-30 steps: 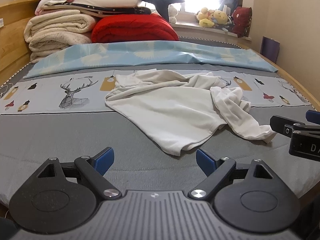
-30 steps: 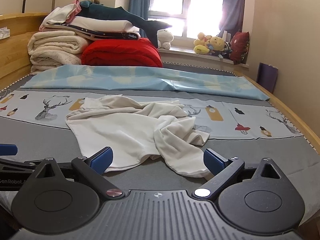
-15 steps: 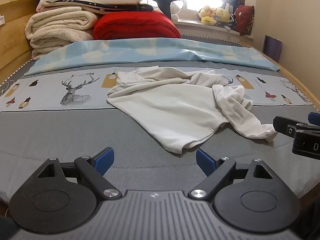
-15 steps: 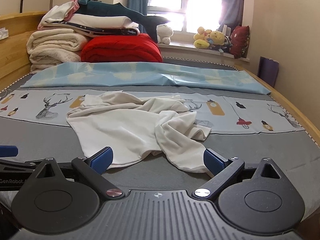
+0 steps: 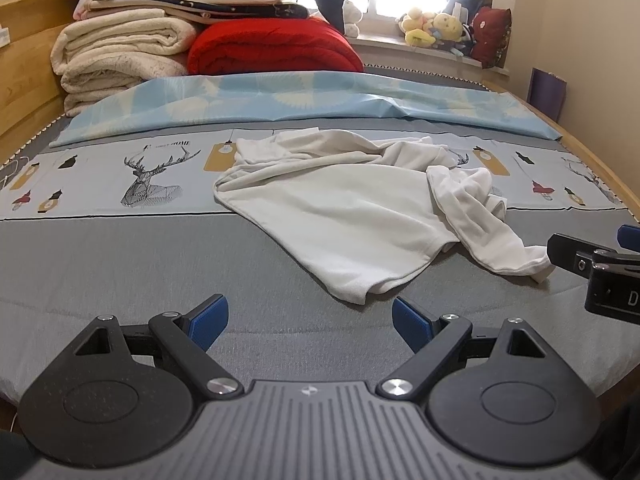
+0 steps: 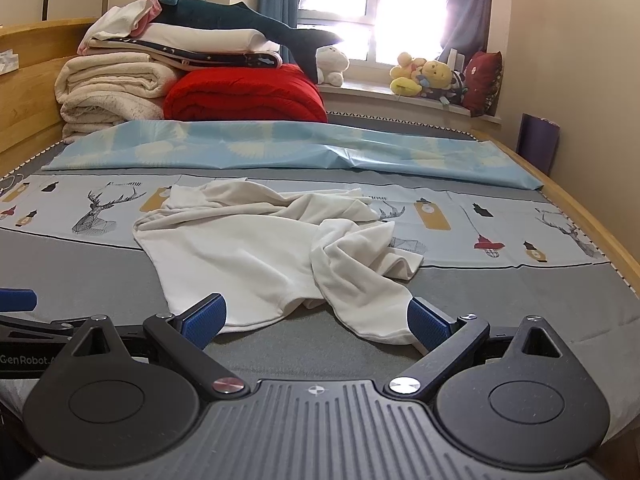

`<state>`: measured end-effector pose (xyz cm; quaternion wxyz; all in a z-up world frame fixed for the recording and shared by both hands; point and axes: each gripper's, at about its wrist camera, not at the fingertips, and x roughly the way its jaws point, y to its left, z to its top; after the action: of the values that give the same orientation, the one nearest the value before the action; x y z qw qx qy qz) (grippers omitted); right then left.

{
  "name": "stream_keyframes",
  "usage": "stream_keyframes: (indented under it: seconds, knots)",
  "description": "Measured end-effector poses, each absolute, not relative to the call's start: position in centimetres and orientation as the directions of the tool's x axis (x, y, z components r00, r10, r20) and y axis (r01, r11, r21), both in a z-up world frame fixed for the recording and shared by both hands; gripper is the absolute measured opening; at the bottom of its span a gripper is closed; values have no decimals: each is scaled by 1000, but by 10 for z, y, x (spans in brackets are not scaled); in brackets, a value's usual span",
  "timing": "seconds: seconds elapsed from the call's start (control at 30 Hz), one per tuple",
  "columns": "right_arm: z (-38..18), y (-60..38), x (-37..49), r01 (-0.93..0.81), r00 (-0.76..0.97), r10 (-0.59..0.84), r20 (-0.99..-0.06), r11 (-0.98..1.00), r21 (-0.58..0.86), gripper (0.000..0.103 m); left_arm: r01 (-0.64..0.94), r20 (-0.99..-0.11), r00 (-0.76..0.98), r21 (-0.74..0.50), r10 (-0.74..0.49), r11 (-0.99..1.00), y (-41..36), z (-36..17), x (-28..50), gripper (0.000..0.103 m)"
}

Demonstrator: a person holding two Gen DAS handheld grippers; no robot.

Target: Fold small clothes

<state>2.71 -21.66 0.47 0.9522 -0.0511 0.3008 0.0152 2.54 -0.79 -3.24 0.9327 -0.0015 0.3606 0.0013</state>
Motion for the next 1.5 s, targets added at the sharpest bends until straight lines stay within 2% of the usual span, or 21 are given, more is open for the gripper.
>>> stream_keyframes:
  seconds: [1.5]
  knots:
    - [6,-218,26,-76,816,13,-577,993,-86,97,-16,-697,717,-12,3,1000,-7,-36,30,92]
